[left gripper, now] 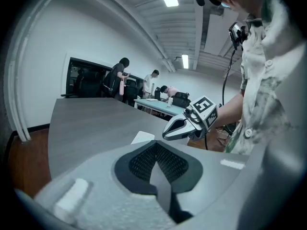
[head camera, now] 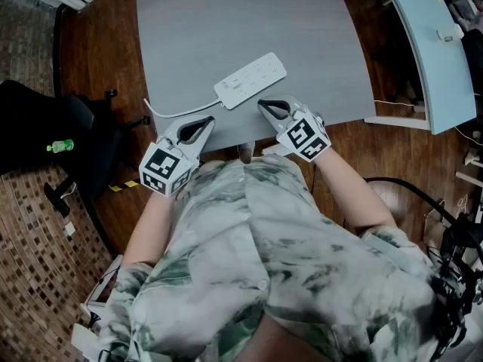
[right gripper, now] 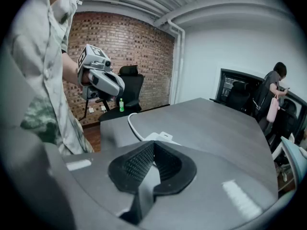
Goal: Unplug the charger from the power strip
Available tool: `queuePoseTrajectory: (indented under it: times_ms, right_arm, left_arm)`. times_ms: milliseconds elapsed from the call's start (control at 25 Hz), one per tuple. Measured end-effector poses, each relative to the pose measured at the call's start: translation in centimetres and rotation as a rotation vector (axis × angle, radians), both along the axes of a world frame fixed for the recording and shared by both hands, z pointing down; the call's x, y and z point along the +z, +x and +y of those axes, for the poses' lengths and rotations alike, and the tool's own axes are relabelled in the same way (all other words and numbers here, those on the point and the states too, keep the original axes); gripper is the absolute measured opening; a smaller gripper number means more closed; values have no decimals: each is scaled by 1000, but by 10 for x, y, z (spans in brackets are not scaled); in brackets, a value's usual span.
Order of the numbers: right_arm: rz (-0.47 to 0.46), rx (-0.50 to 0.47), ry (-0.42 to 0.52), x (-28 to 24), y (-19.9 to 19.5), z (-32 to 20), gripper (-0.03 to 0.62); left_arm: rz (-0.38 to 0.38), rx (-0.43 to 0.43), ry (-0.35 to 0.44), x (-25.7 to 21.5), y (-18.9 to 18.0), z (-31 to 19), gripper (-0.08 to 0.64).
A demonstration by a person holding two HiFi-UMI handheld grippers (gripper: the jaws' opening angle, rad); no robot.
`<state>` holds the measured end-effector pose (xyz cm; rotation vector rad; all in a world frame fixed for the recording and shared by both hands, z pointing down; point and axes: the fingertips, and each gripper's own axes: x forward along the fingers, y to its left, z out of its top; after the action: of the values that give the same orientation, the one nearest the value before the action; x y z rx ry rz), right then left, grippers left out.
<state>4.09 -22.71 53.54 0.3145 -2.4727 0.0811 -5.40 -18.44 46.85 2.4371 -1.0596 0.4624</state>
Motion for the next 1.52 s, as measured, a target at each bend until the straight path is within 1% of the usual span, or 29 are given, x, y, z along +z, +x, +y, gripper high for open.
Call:
queuePoseTrajectory:
  times_ms: [120,160,280,400,480,640,720,840,1000,1080,1160,1200,1280,1400,1520]
  right_arm:
    - [36,-6,0,21,4,-41,8]
    - [47,-7,-1,27,4,-53,8]
    - [77,-36,0,46,-5,-73,8]
    - [121,-103,11,65,-18,-80,8]
    - [148,-141,25,75,-25,-81,7]
    - [172,-185,35,89,-40,-80,7]
    - [173,-199,42,94,-43,-76,1]
    - [169,-187,45,96,-42,-76,5]
    - [181,-186,-9,97,-43,-77,3]
    - [183,-190,-33,95,-44,-78,3]
    - [182,-193,-41,94,-44,-76,3]
    - [181,-193,-41,94,-45,-75,3]
    - [180,-191,-42,93,-45,-75,5]
    - [182,-191,-40,94,-45,-74,3]
    - [187,-184,-58,95,-44,-74,2]
  left_arm:
    - [-30,-21,3,15,7,-36,11]
    - [-39,-20,-5,21,10,-46,68]
    - [-68,1,-36,38,16,-65,95]
    - [-125,33,-60,56,20,-80,129]
    - [-169,61,-74,68,24,-89,140]
    - [-281,106,-99,97,23,-106,158]
    - [-313,123,-121,110,25,-110,169]
    - [-348,167,-131,125,36,-114,170]
    - [-394,204,-143,140,40,-119,167]
    - [-396,220,-140,144,44,-120,162]
    - [-392,220,-138,146,44,-119,136]
    - [-395,216,-141,147,43,-118,112]
    - [-406,221,-145,148,41,-117,112]
    - [-429,249,-124,148,42,-116,106]
    - [-446,256,-116,150,42,-117,104]
